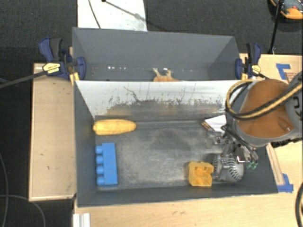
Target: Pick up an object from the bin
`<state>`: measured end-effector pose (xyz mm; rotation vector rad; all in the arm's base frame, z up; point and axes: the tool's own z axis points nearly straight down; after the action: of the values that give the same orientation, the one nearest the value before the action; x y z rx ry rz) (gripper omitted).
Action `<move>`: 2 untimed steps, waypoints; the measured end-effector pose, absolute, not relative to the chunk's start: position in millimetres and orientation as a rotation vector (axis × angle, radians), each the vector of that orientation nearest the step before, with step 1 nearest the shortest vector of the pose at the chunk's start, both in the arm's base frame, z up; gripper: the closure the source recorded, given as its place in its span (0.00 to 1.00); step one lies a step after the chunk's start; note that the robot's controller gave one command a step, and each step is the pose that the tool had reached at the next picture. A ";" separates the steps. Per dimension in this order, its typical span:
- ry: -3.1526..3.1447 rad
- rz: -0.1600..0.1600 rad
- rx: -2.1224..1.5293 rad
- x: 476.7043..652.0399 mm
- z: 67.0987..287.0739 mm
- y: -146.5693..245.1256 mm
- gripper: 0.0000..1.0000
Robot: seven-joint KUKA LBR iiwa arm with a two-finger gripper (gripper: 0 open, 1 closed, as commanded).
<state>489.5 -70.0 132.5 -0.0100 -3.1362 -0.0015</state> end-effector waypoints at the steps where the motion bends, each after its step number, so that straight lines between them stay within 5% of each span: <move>1: -3.144 0.000 -0.006 491.1 136.8 -69.9 0.00; 2: -3.150 0.002 0.093 489.9 118.2 -72.7 0.00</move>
Offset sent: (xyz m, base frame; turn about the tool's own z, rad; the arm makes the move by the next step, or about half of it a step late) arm -0.0094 -0.0094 -0.0625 -0.1812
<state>489.9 -72.7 118.2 0.0933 -3.1498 0.0025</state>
